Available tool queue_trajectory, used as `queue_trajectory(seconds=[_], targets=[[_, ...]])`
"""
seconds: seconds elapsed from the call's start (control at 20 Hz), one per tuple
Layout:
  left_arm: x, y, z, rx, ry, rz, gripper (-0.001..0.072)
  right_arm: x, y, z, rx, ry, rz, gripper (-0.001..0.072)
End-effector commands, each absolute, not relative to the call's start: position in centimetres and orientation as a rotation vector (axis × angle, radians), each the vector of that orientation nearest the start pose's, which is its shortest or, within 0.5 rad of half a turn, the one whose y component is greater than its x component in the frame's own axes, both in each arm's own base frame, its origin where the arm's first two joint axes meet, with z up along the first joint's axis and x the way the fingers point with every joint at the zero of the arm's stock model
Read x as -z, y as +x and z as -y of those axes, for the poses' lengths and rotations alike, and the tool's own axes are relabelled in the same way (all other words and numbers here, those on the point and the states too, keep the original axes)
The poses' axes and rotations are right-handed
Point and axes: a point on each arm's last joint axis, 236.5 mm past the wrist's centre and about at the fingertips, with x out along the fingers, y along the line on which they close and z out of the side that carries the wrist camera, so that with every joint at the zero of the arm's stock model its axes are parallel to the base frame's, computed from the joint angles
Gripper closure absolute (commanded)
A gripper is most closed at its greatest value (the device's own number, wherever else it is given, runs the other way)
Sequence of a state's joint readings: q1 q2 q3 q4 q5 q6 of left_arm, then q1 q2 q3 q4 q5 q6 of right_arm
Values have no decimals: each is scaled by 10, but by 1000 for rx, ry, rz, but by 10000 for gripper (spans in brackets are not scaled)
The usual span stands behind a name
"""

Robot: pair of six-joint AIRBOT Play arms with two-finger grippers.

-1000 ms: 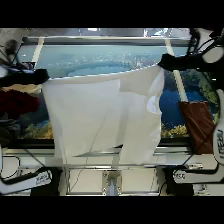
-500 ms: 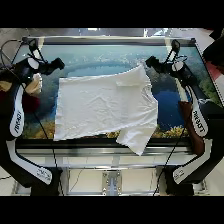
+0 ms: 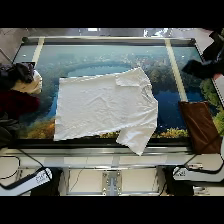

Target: Fold the shirts.

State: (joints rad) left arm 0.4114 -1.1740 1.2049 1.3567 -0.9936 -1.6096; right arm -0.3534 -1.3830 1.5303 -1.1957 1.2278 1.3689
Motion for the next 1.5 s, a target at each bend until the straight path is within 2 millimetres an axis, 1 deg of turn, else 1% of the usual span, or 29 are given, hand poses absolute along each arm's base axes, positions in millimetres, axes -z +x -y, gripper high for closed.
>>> queue_trajectory(seconds=[0.0,0.05,0.1,0.15,0.2,0.25,0.35,0.45,0.55,0.65,0.7,0.75,0.8,0.85,0.95,1.0,1.05,1.15,1.25,1.35,1.4,1.45], targets=[[12,276,-107,-463,-665,-1076,13,-53,365,71,-1,433,-1109,163],[36,256,-86,-466,-774,-1113,13,-32,355,57,-7,510,-1108,163],[54,243,-62,-444,-907,-1137,13,-15,347,43,-19,582,-1119,164],[68,234,-41,-428,-1026,-1154,14,0,338,28,-44,654,-1154,163],[78,227,-27,-409,-1096,-1176,13,8,330,17,-70,700,-1189,164],[87,220,-18,-407,-1141,-1199,13,12,324,8,-109,710,-1211,164],[98,206,-10,-415,-1182,-1254,14,13,321,3,-131,714,-1227,163],[101,199,-5,-402,-1204,-1292,16,10,323,0,-145,727,-1213,163],[102,200,2,-367,-1222,-1314,16,5,327,-4,-166,739,-1195,163],[106,203,4,-354,-1246,-1322,16,2,329,-7,-180,750,-1182,163],[109,207,2,-364,-1257,-1312,16,2,329,-7,-181,751,-1183,163],[112,211,-1,-380,-1269,-1292,35,2,329,-7,-181,751,-1183,163],[114,216,-6,-395,-1278,-1268,98,2,329,-8,-182,752,-1184,164],[116,221,-9,-408,-1287,-1242,177,2,329,-8,-183,753,-1186,164],[115,228,-13,-410,-1295,-1206,316,2,329,-8,-178,760,-1187,164],[115,230,-15,-408,-1291,-1196,463,2,328,-8,-177,763,-1188,164],[115,232,-15,-411,-1294,-1188,706,4,327,-9,-175,765,-1193,164],[114,234,-16,-406,-1290,-1179,696,19,321,-12,-143,809,-1212,163],[114,233,-16,-394,-1273,-1180,697,50,308,-16,-64,907,-1234,164],[114,234,-16,-394,-1273,-1179,697,78,288,-33,-24,1041,-1263,164],[114,234,-16,-394,-1273,-1180,697,90,273,-41,-14,1068,-1299,163],[114,234,-16,-394,-1273,-1179,698,100,263,-44,0,1075,-1325,164]])
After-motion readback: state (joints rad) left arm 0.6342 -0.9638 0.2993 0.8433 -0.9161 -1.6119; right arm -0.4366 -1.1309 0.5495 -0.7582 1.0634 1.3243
